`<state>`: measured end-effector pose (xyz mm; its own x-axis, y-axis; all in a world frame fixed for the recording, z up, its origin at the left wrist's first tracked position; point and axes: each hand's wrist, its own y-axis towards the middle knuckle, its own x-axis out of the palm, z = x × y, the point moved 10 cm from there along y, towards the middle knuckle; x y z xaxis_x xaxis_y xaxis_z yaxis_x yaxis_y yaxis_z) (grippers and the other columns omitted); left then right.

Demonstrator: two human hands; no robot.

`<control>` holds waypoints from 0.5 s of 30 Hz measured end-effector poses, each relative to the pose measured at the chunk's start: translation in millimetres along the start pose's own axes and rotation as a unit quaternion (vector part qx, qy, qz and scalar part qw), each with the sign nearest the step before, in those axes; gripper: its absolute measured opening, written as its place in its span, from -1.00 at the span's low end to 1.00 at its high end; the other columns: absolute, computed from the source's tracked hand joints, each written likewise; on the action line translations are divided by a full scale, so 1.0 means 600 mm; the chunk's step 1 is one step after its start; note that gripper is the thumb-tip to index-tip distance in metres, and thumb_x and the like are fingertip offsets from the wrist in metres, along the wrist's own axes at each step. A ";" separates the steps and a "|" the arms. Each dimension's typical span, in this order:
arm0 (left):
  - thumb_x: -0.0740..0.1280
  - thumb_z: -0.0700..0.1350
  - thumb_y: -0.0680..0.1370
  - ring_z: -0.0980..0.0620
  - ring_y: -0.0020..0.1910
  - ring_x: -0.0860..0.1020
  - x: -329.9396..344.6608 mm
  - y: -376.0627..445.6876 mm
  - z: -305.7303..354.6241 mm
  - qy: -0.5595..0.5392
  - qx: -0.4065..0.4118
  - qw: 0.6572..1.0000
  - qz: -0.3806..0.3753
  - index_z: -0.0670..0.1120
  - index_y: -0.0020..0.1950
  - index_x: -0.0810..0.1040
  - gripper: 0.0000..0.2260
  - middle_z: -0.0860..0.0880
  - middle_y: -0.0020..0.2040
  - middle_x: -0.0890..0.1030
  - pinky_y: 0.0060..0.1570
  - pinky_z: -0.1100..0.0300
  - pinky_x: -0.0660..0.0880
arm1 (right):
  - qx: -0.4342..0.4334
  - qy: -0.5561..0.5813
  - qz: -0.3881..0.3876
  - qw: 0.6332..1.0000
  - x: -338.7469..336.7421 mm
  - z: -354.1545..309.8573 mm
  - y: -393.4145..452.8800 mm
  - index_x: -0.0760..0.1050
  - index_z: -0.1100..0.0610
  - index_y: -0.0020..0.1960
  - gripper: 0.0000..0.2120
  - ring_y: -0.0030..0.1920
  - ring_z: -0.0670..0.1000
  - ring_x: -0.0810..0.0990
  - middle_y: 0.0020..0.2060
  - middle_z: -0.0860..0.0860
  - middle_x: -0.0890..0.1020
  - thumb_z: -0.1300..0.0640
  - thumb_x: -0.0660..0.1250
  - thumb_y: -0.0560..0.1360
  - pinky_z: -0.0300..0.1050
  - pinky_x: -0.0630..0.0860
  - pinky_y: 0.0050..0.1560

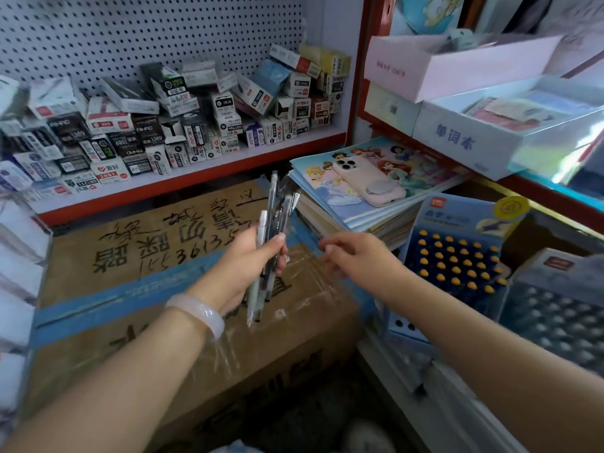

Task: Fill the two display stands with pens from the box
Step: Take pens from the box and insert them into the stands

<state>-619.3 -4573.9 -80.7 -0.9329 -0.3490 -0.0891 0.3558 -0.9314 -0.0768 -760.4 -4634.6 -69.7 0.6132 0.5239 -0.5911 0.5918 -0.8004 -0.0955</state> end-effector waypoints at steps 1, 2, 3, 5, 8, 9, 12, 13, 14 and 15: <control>0.21 -0.21 0.59 0.15 -0.43 0.50 0.011 -0.012 0.012 -0.001 0.006 1.000 -0.011 -0.12 -0.04 0.48 -0.93 -0.01 -0.31 0.50 -0.37 0.27 0.48 | -0.013 0.012 0.014 1.000 -0.012 -0.016 -0.007 0.50 0.10 0.25 -0.73 -0.04 0.01 0.62 -0.02 0.02 0.65 0.09 0.17 0.60 0.02 0.58 0.08; 0.23 -0.20 0.58 0.15 -0.44 0.50 0.024 -0.026 0.025 0.001 0.012 1.000 -0.019 -0.13 -0.05 0.48 -0.94 -0.01 -0.33 0.51 -0.39 0.28 0.47 | -0.024 0.028 0.028 0.999 -0.025 -0.032 -0.016 0.50 0.11 0.24 -0.73 -0.06 -0.01 0.62 -0.04 0.01 0.65 0.08 0.17 0.61 -0.02 0.59 0.06; 0.24 -0.21 0.57 0.15 -0.45 0.49 0.036 -0.041 0.037 0.001 0.018 1.000 -0.022 -0.14 -0.07 0.48 -0.95 0.00 -0.35 0.51 -0.41 0.29 0.47 | -0.033 0.048 0.042 0.997 -0.038 -0.046 -0.028 0.51 0.12 0.22 -0.73 -0.09 -0.04 0.62 -0.08 -0.01 0.65 0.07 0.18 0.61 -0.10 0.60 0.01; 0.25 -0.22 0.57 0.14 -0.48 0.48 0.063 -0.076 0.058 -0.012 0.023 0.999 -0.021 -0.12 -0.07 0.47 -0.96 0.01 -0.39 0.50 -0.45 0.28 0.44 | -0.038 0.095 0.069 0.992 -0.062 -0.067 -0.058 0.53 0.12 0.14 -0.77 -0.16 -0.06 0.64 -0.14 0.00 0.66 0.05 0.20 0.60 -0.23 0.61 -0.13; 0.26 -0.23 0.56 0.15 -0.51 0.46 0.113 -0.126 0.084 -0.040 0.028 0.998 -0.043 -0.08 -0.09 0.46 -0.93 0.06 -0.46 0.51 -0.48 0.30 0.42 | -0.001 0.144 0.103 0.984 -0.097 -0.068 -0.103 0.54 0.23 0.01 -0.75 -0.21 0.04 0.66 -0.21 0.09 0.65 0.04 0.26 0.57 -0.05 0.64 -0.10; 0.26 -0.23 0.56 0.16 -0.51 0.46 0.129 -0.142 0.093 -0.043 0.030 0.997 -0.056 -0.07 -0.08 0.46 -0.93 0.08 -0.48 0.51 -0.48 0.31 0.41 | 0.018 0.164 0.109 0.980 -0.109 -0.063 -0.119 0.53 0.28 -0.02 -0.73 -0.23 0.04 0.66 -0.22 0.13 0.65 0.05 0.27 0.56 -0.02 0.64 -0.08; 0.25 -0.24 0.56 0.17 -0.51 0.48 0.171 -0.181 0.122 -0.066 0.034 0.994 -0.081 -0.07 -0.06 0.45 -0.92 0.06 -0.47 0.54 -0.50 0.32 0.41 | 0.043 0.254 0.088 0.962 -0.143 -0.055 -0.174 0.53 0.25 -0.07 -0.79 -0.28 -0.04 0.61 -0.20 0.13 0.62 0.09 0.29 0.55 -0.14 0.64 -0.10; 0.25 -0.24 0.57 0.16 -0.52 0.48 0.181 -0.189 0.129 -0.071 0.033 0.993 -0.087 -0.08 -0.06 0.45 -0.93 0.05 -0.47 0.54 -0.50 0.32 0.42 | 0.041 0.268 0.077 0.960 -0.151 -0.058 -0.190 0.53 0.25 -0.04 -0.82 -0.30 -0.07 0.60 -0.21 0.11 0.61 0.11 0.29 0.55 -0.21 0.63 -0.18; 0.24 -0.24 0.57 0.15 -0.52 0.49 0.196 -0.199 0.136 -0.076 0.030 0.992 -0.094 -0.09 -0.06 0.45 -0.94 0.04 -0.47 0.55 -0.50 0.31 0.44 | 0.035 0.265 0.080 0.960 -0.165 -0.058 -0.210 0.54 0.26 -0.01 -0.82 -0.32 -0.10 0.60 -0.22 0.08 0.62 0.13 0.29 0.55 -0.27 0.60 -0.26; 0.24 -0.23 0.57 0.14 -0.52 0.50 0.211 -0.211 0.144 -0.082 0.024 0.991 -0.099 -0.10 -0.05 0.45 -0.95 0.02 -0.45 0.55 -0.49 0.30 0.46 | 0.027 0.252 0.097 0.962 -0.184 -0.056 -0.232 0.54 0.25 0.00 -0.83 -0.34 -0.13 0.61 -0.23 0.06 0.63 0.14 0.28 0.55 -0.32 0.57 -0.30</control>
<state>-787.1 -4508.8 3.3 -0.9819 -0.1682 0.0870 0.1662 -0.9856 -0.0298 -893.1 -4571.5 35.7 0.8933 0.4275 -0.1390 0.4214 -0.9040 -0.0719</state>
